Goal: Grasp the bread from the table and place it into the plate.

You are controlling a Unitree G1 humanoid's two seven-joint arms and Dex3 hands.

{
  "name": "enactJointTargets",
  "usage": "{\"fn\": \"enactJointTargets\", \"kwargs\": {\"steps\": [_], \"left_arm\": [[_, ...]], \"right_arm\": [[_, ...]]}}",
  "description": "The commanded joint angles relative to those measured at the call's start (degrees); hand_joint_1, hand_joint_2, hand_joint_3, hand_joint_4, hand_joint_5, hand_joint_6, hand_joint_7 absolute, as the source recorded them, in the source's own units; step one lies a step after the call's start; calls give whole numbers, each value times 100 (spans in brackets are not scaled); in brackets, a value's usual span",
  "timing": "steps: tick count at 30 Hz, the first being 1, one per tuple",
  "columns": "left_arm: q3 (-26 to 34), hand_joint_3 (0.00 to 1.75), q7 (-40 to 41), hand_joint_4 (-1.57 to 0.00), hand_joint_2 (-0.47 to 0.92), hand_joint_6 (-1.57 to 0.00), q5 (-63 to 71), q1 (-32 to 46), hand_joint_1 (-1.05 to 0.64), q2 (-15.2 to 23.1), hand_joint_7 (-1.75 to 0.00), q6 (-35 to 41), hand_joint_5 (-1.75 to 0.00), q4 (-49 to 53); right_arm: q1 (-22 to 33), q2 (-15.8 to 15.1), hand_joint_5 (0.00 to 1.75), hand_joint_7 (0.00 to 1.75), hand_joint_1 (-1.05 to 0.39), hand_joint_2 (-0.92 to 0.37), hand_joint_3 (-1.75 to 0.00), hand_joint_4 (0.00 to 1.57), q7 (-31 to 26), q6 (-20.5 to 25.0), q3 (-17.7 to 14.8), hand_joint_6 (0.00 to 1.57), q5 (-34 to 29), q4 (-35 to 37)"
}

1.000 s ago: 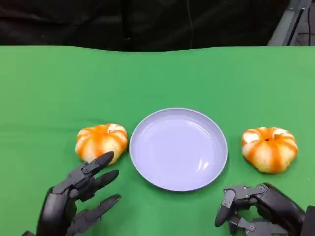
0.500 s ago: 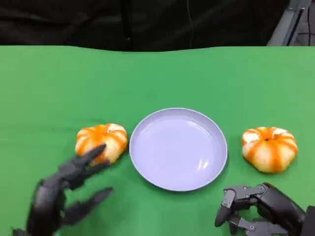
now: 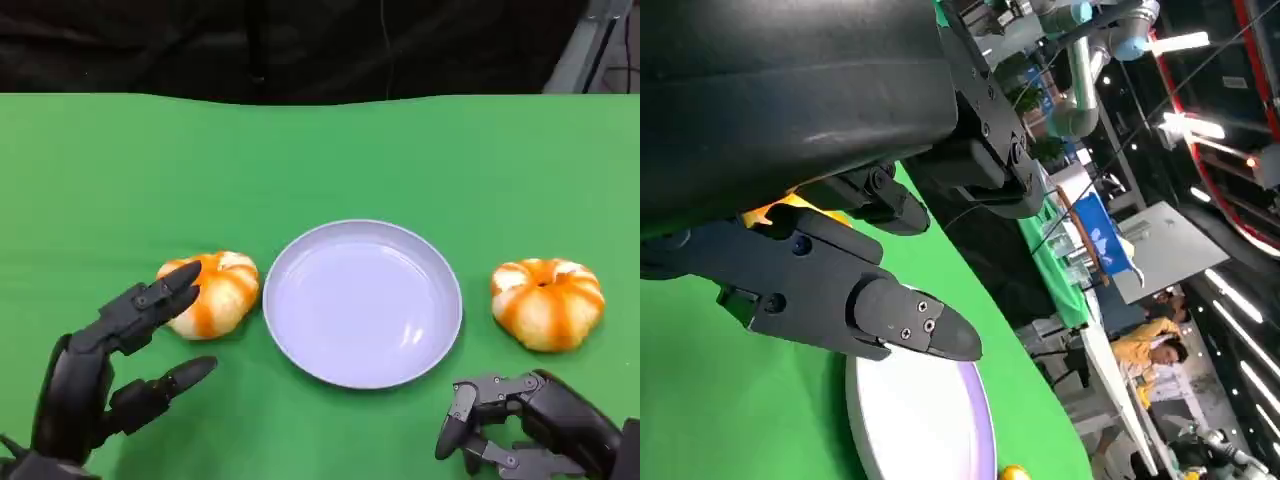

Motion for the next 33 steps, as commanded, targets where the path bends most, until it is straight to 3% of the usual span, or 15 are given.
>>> {"fn": "enactJointTargets", "kwargs": {"steps": [1,7,11,20,33], "left_arm": [[43,0,96,-61,92,-60,-1,-23,-42,63,0,-73,0,45],[43,0,97,-61,92,-60,-1,-23,-42,63,0,-73,0,45],[126,2,824,-63,92,-62,1041,-81,-48,190,-1,-80,-1,10],[-42,1,1514,-62,92,-65,1861,-259,-50,384,-2,128,0,53],[-266,0,1875,-63,91,-67,1956,-375,-49,496,0,116,0,233]], "right_arm": [[33,-93,159,109,-6,-90,-51,71,-22,19,-4,79,-6,0],[33,-93,159,109,-6,-89,-51,71,-22,19,-4,79,-6,0],[50,-78,159,110,-4,-89,-52,71,6,54,-5,80,39,-24],[72,-86,159,111,-4,-88,-53,71,-23,73,4,79,-1,-75],[77,-78,160,112,-4,-88,-55,71,4,66,0,78,37,-76]]}}
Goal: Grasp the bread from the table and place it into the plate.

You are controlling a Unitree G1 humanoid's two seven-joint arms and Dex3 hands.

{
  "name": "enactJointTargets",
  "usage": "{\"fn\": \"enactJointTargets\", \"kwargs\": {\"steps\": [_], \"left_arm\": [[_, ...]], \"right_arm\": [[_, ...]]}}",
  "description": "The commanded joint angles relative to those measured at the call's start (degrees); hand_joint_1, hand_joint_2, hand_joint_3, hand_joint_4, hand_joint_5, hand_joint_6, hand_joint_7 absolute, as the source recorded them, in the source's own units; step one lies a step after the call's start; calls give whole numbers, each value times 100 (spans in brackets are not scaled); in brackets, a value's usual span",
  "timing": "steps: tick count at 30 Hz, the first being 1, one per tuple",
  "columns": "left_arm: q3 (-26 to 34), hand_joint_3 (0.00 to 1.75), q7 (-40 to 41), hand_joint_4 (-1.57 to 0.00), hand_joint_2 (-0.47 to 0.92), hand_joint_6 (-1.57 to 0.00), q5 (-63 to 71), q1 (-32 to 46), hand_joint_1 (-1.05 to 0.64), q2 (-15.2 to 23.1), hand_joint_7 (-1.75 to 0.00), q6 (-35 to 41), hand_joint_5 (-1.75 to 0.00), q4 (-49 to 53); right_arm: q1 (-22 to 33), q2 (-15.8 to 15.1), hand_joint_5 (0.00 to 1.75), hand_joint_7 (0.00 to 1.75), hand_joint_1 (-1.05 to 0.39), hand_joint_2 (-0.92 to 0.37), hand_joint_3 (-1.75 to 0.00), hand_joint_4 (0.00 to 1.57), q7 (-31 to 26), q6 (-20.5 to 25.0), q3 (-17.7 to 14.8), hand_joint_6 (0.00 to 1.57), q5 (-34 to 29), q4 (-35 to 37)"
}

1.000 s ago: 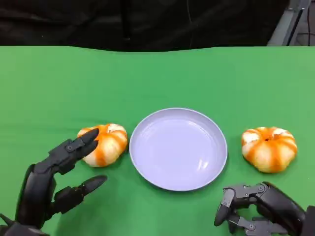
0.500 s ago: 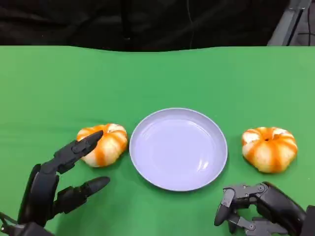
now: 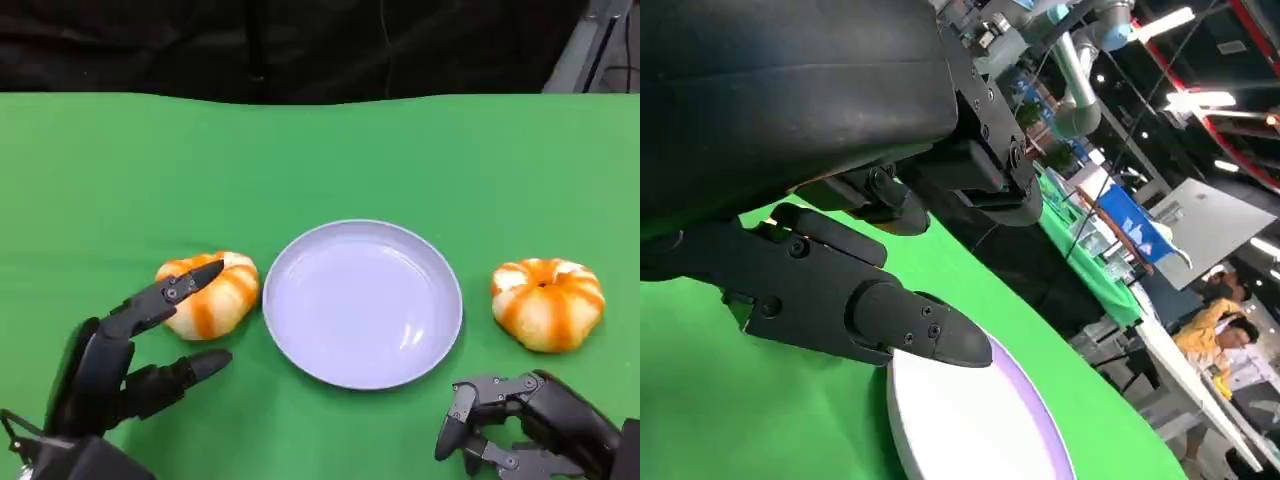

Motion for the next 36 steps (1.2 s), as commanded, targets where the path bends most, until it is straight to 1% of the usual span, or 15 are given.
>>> {"fn": "enactJointTargets", "kwargs": {"steps": [1,4,5,6,8,12,17,19,21,26,30,36], "left_arm": [[-38,0,145,-63,91,-67,1,-70,-49,166,0,-2,0,100],[-68,0,178,-63,91,-67,-2,-81,-49,183,0,-8,0,122],[-147,0,507,-63,91,-67,492,-206,-49,291,0,245,0,108],[-247,2,835,-61,92,-65,974,-335,-55,396,0,518,0,105],[-444,4,1339,-60,92,-64,1623,-516,-60,545,0,906,0,122],[-678,5,1734,-60,92,-63,1804,-585,-63,640,0,1060,0,182],[-865,5,1922,-60,92,-63,1766,-619,-63,723,0,1108,0,227],[-1061,4,2056,-59,92,-62,2054,-965,-68,815,0,1445,0,493],[-1206,3,2153,-58,92,-61,2175,-1170,-70,871,0,1627,0,682],[-1483,5,2323,-56,92,-58,2208,-1399,-75,944,0,1820,0,963],[-1642,7,2217,-53,92,-56,2143,-1569,-80,938,0,2030,0,1175],[-1798,7,2165,-51,92,-54,2041,-1738,-81,943,0,2140,0,1432]], "right_arm": [[52,-78,160,111,-4,-88,-55,71,14,13,-5,78,48,-17],[52,-77,160,111,-4,-88,-55,71,17,14,-6,79,52,-16],[57,-77,160,110,-4,-88,-55,71,14,28,-3,79,49,-31],[67,-74,160,110,-3,-88,-55,71,14,43,1,79,52,-53],[80,-69,159,110,-2,-88,-54,71,4,57,5,79,47,-81],[86,-70,158,110,-2,-88,-54,71,-2,68,7,80,44,-97],[88,-70,158,109,-2,-88,-54,72,-2,71,7,80,44,-100],[119,-77,158,109,-3,-88,-54,72,-37,86,15,80,6,-155],[128,-77,158,109,-3,-88,-54,72,-46,72,20,80,-2,-160],[121,-61,158,109,-4,-88,-54,72,-3,92,15,80,63,-139],[132,-73,158,110,-3,-89,-54,72,-22,84,20,80,39,-175],[159,-76,158,110,-3,-89,-53,72,-55,154,28,80,8,-260]]}}
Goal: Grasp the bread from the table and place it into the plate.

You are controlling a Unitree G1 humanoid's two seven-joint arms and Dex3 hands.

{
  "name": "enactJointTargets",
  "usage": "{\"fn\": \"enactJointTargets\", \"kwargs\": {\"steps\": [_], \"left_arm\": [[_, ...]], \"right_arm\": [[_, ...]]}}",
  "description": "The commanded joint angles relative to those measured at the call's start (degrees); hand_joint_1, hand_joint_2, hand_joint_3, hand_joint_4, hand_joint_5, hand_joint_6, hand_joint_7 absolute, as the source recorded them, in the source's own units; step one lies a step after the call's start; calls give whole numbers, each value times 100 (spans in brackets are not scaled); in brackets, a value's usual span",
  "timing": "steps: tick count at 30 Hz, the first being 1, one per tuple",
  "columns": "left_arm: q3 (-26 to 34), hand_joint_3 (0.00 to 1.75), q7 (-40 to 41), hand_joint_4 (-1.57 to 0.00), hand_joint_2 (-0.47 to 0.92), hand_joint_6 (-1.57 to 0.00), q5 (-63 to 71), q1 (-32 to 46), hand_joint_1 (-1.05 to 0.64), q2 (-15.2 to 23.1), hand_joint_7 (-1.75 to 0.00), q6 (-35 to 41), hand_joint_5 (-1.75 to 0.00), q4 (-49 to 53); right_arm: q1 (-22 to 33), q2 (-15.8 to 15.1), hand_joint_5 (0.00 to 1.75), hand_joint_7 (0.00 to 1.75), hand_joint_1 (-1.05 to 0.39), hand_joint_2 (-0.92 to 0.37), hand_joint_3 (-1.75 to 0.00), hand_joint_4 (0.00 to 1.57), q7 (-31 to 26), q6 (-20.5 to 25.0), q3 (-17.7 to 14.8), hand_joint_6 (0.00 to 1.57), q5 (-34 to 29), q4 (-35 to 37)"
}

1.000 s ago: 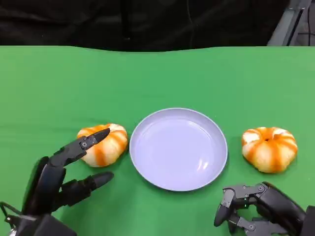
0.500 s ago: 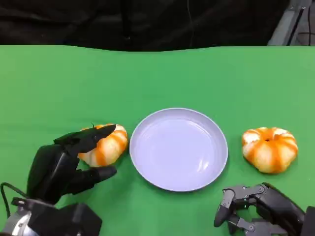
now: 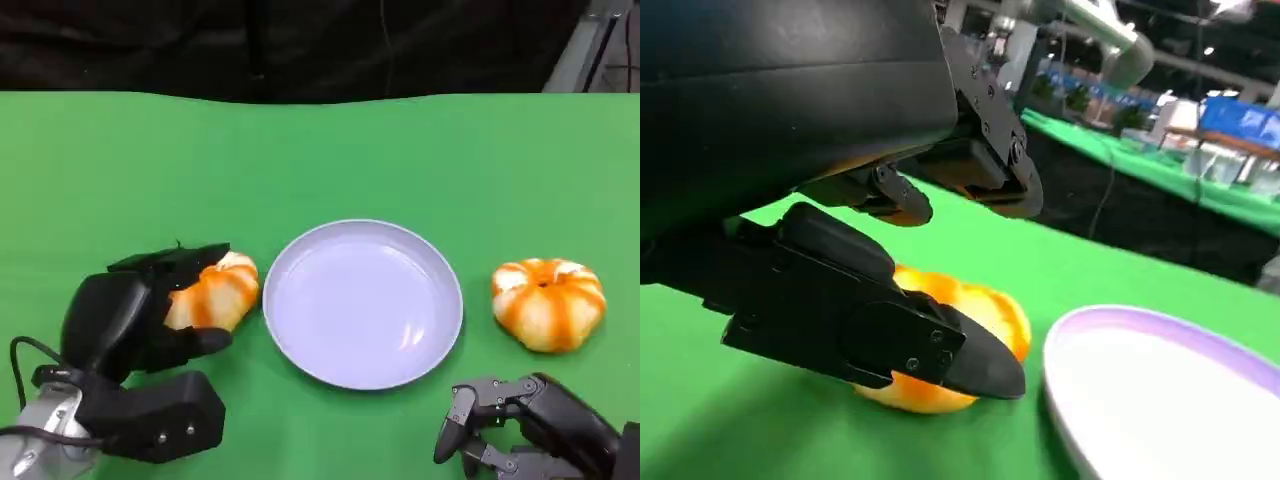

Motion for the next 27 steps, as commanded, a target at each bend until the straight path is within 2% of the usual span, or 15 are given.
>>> {"fn": "enactJointTargets", "kwargs": {"steps": [1,8,17,21,27], "left_arm": [[-94,8,-33,-51,92,-53,-135,-173,-81,144,0,64,0,182],[-339,8,-130,-47,92,-50,-146,-430,-83,93,0,331,0,628],[-471,8,-61,-46,92,-49,-234,-497,-83,115,0,326,0,733],[-669,9,-123,-46,92,-50,-186,-753,-82,-110,0,521,0,1324],[-800,9,-124,-48,92,-52,-233,-880,-82,-194,-1,567,-1,1595]], "right_arm": [[63,-81,158,110,-3,-89,-53,72,-32,98,9,79,1,-94],[66,-71,158,110,-2,-89,-53,72,-52,96,12,79,-12,-95],[67,-73,158,110,-2,-89,-53,72,-57,97,15,79,-13,-96],[93,-85,158,109,-3,-89,-53,71,-54,115,12,79,-2,-156],[91,-71,158,107,-3,-89,-53,72,-60,74,8,80,7,-123]]}}
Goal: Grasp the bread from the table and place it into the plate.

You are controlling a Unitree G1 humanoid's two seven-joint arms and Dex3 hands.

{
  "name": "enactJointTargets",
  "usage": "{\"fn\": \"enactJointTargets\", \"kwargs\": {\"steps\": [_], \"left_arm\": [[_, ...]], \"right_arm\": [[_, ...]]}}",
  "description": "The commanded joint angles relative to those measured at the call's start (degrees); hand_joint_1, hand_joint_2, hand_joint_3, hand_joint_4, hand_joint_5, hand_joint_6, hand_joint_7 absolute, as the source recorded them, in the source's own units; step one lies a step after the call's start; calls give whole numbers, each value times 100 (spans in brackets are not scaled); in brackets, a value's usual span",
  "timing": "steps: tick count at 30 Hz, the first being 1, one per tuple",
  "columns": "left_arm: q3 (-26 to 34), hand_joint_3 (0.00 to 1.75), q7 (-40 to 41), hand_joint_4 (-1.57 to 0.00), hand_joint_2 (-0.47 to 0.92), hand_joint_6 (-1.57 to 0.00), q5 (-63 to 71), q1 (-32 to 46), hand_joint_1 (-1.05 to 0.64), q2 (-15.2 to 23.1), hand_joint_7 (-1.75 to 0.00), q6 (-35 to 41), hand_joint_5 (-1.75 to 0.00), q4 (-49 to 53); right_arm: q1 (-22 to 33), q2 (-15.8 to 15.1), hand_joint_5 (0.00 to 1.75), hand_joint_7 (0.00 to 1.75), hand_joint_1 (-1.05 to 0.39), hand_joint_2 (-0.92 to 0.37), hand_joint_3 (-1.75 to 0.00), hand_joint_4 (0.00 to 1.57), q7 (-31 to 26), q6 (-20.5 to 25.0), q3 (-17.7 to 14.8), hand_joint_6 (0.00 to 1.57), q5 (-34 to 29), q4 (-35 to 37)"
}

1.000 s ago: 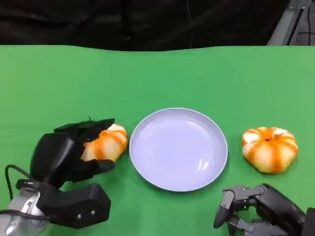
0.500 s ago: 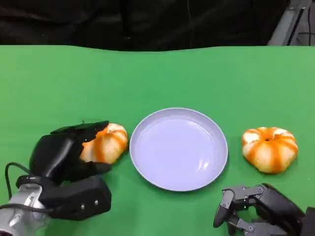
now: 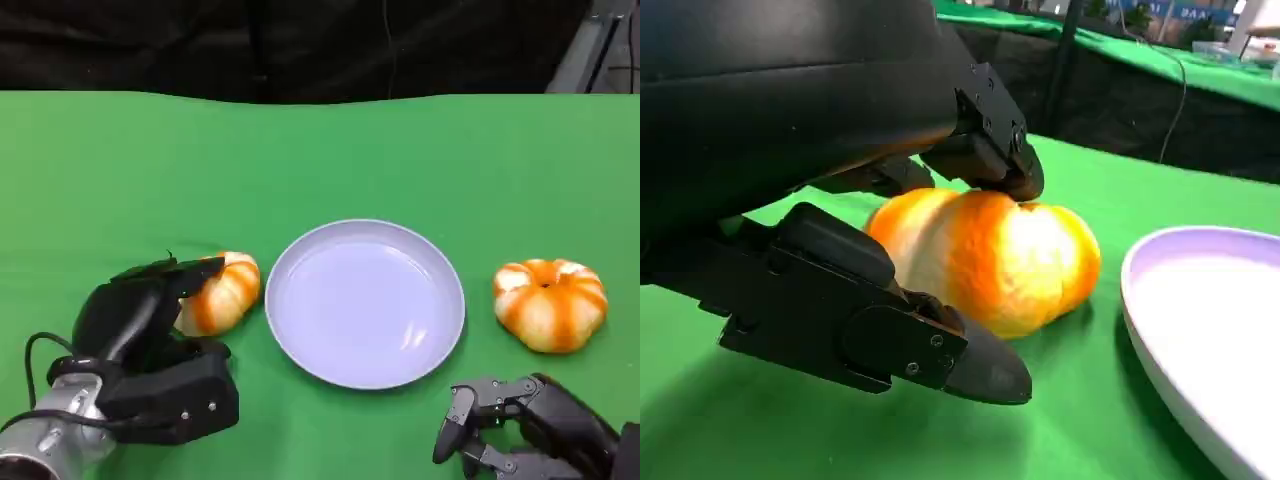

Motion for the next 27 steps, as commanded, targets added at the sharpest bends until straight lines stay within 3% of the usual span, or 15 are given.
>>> {"fn": "enactJointTargets", "kwargs": {"steps": [1,25,26,27], "left_arm": [[-90,12,-79,-48,92,-52,-60,-124,-82,-26,-1,80,-1,242],[-377,15,-28,-53,92,-53,-208,-309,-75,-255,-1,220,-1,640],[-381,9,-23,-55,86,-54,-206,-317,-51,-264,-1,224,-2,657],[-383,7,-36,-56,84,-55,-207,-324,-40,-274,-1,249,-2,672]], "right_arm": [[41,-61,158,108,-3,-89,-52,72,1,-21,-3,80,49,-20],[71,-79,157,108,-4,-90,-52,72,-51,-43,-4,80,-17,-73],[72,-81,157,108,-4,-90,-52,71,-44,-39,-3,79,-11,-81],[72,-77,157,108,-3,-90,-52,71,-31,-32,-4,79,9,-84]]}}
